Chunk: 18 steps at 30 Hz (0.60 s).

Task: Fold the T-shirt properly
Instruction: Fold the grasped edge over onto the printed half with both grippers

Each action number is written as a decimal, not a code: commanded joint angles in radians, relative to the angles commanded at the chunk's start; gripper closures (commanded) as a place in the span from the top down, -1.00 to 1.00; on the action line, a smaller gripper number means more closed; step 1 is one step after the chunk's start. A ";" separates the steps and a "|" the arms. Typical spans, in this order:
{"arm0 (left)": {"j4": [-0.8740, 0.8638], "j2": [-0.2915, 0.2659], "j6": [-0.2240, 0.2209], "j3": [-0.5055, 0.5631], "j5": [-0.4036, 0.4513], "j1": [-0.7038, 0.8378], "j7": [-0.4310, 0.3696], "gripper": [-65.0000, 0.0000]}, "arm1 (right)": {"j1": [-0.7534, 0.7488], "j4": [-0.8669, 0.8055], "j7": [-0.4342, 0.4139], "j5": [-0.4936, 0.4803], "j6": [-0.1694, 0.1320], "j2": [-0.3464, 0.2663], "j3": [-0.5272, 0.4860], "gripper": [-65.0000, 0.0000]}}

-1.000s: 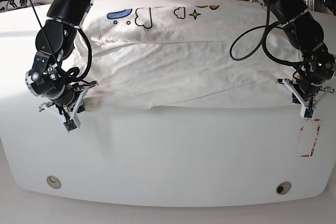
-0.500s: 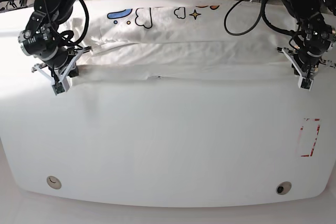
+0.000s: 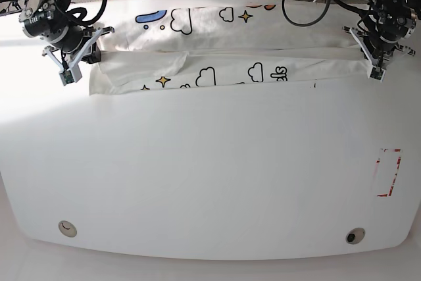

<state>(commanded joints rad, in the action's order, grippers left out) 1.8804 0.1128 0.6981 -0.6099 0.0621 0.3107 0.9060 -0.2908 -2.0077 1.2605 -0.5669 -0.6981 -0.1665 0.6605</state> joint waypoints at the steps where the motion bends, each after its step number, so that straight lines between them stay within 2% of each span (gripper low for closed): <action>1: 0.000 0.002 0.000 0.002 0.003 0.008 0.000 -1.00 | -0.011 0.002 0.000 0.000 0.000 0.000 0.000 -1.00; 3: 0.000 0.002 0.000 0.002 0.003 0.014 0.000 -1.00 | -0.028 0.002 -0.002 0.000 0.000 0.000 -0.002 -0.99; 4: 0.000 0.002 0.000 0.002 0.006 0.015 0.000 -0.91 | -0.034 0.002 -0.002 0.000 0.000 0.000 -0.002 -0.92; 7: 0.000 0.014 0.000 0.002 0.006 0.023 0.000 -0.54 | -0.040 0.002 -0.002 0.000 0.000 0.000 0.000 -0.58; 9: 0.000 0.037 0.000 0.002 0.002 0.026 0.000 -0.21 | -0.063 0.000 -0.003 -0.003 0.000 0.000 0.002 -0.34; 11: 0.000 0.041 0.000 0.002 0.000 0.026 0.000 -0.08 | -0.069 -0.003 -0.003 -0.005 0.000 0.000 0.002 -0.21; 14: 0.002 0.044 0.000 0.002 -0.003 0.026 0.000 -0.01 | -0.071 -0.005 -0.003 -0.006 0.000 0.002 0.002 0.00; 18: 0.060 0.044 0.000 0.000 -0.009 0.020 0.000 -0.01 | -0.060 -0.006 -0.008 -0.011 0.000 0.008 0.002 0.03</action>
<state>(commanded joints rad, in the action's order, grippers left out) 1.9402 0.1573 0.6981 -0.6099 0.0529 0.3307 0.9060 -0.3506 -2.0138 1.2528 -0.5777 -0.6981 -0.1588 0.6621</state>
